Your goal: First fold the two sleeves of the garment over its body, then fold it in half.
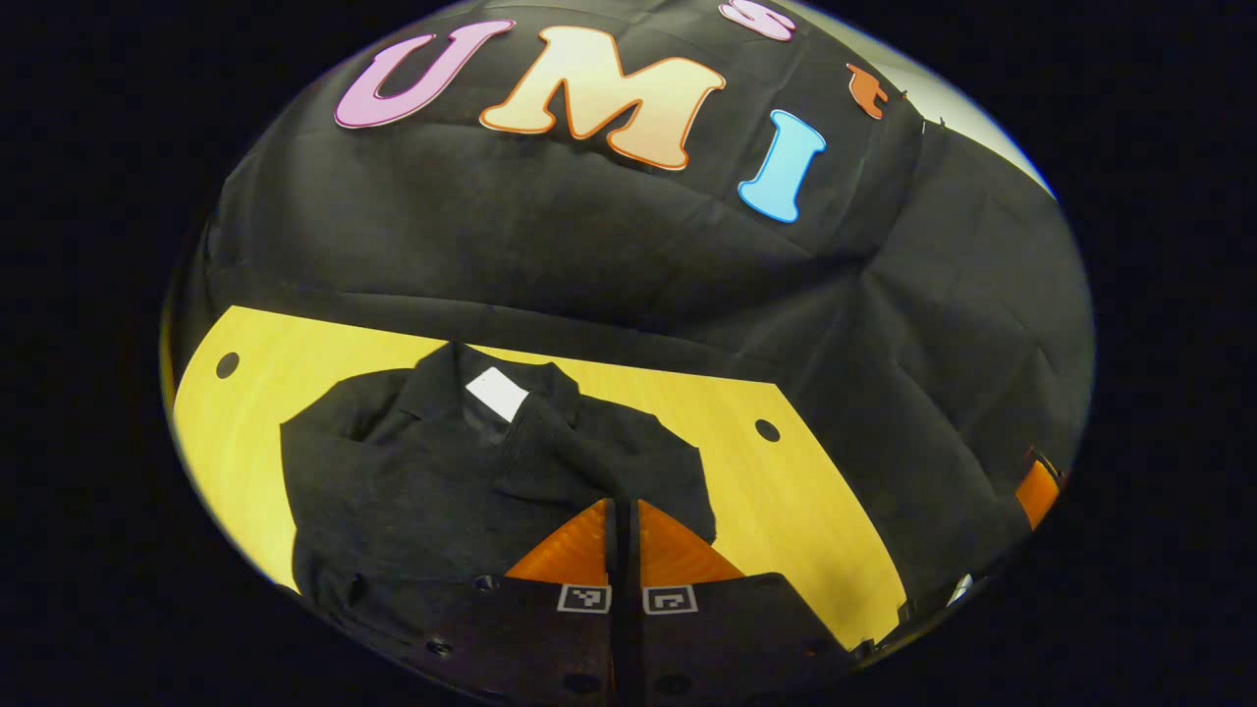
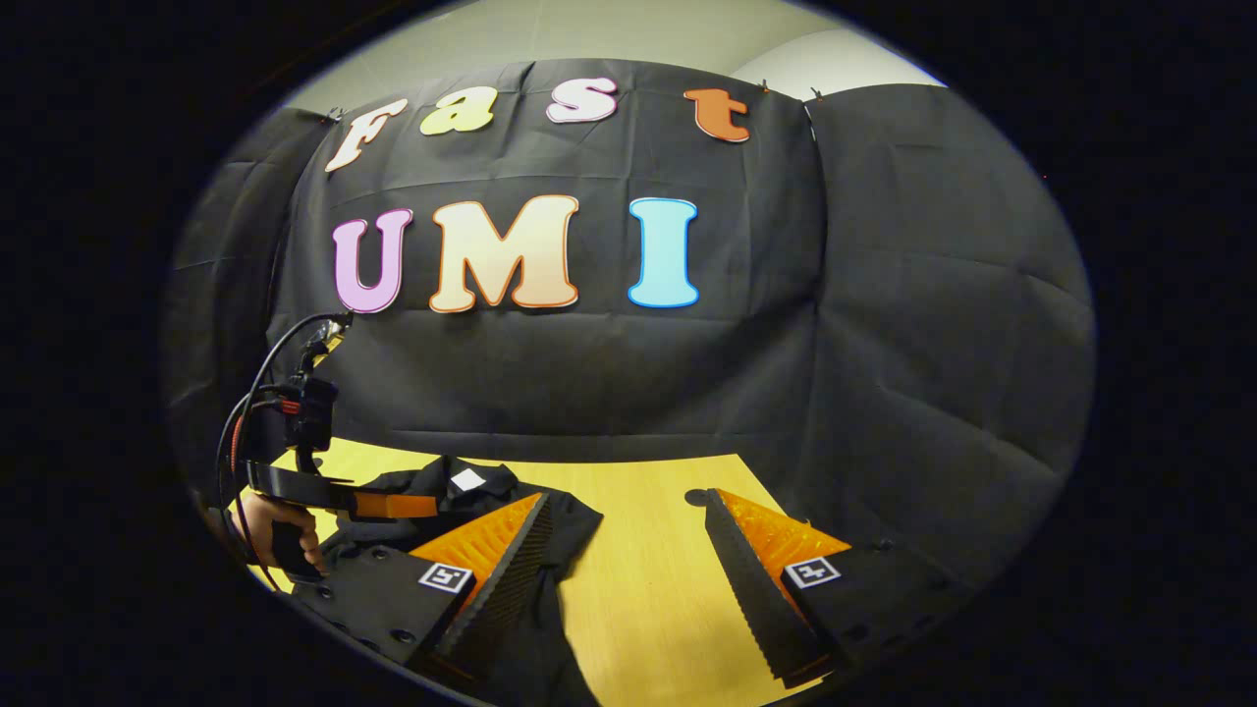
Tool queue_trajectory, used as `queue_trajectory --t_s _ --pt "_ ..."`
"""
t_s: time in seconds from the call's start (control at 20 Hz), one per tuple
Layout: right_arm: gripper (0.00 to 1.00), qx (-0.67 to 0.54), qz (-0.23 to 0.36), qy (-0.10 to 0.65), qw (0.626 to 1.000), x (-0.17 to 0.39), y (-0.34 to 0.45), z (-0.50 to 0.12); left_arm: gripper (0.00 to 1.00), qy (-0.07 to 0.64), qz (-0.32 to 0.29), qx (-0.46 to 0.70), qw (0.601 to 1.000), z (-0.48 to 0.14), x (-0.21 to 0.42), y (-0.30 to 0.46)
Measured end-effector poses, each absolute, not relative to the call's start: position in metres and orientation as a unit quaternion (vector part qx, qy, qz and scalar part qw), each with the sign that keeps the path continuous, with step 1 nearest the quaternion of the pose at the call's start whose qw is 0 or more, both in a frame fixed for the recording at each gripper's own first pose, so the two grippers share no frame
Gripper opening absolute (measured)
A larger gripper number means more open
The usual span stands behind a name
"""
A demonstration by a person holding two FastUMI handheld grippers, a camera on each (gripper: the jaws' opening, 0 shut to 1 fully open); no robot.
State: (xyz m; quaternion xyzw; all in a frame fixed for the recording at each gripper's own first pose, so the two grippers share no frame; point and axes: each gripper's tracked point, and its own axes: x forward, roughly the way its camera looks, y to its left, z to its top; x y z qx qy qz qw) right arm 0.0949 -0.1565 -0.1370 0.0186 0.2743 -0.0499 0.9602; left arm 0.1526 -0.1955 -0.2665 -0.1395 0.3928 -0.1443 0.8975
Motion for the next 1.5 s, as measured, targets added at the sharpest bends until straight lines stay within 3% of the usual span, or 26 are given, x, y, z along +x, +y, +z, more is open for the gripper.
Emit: queue_trajectory --t_s 0.1,0.15,0.2,0.35,0.65,0.95,1.25,1.45,1.5 --pt "0.99 0.021 -0.058 0.274 0.960 0.091 -0.168 -0.137 0.01 0.398 -0.160 -0.166 0.888 -0.270 0.151 -0.217" --pt "0.99 0.022 -0.062 0.274 0.959 0.089 -0.173 -0.136 0.10 0.397 -0.160 -0.174 0.887 -0.271 0.153 -0.224" --pt "0.99 0.022 -0.065 0.275 0.959 0.086 -0.178 -0.136 0.07 0.396 -0.164 -0.180 0.885 -0.272 0.153 -0.230" --pt "0.99 0.024 -0.070 0.277 0.958 0.083 -0.185 -0.139 0.99 0.401 -0.160 -0.183 0.883 -0.276 0.153 -0.231" --pt "0.99 0.034 -0.055 0.290 0.955 0.077 -0.170 -0.149 0.96 0.404 -0.159 -0.196 0.879 -0.268 0.125 -0.196" --pt "0.99 0.054 -0.027 0.344 0.937 0.049 -0.138 -0.185 0.96 0.433 -0.126 -0.133 0.883 -0.265 0.056 -0.091" --pt "0.99 0.076 0.009 0.455 0.887 -0.005 -0.094 -0.257 0.96 0.512 -0.063 -0.062 0.854 -0.283 -0.065 0.020" --pt "0.99 0.066 0.022 0.530 0.845 -0.053 -0.070 -0.309 1.00 0.564 -0.039 -0.044 0.824 -0.299 -0.132 0.053" --pt "0.99 0.065 0.021 0.544 0.836 -0.063 -0.066 -0.318 0.96 0.572 -0.035 -0.043 0.819 -0.301 -0.144 0.057"
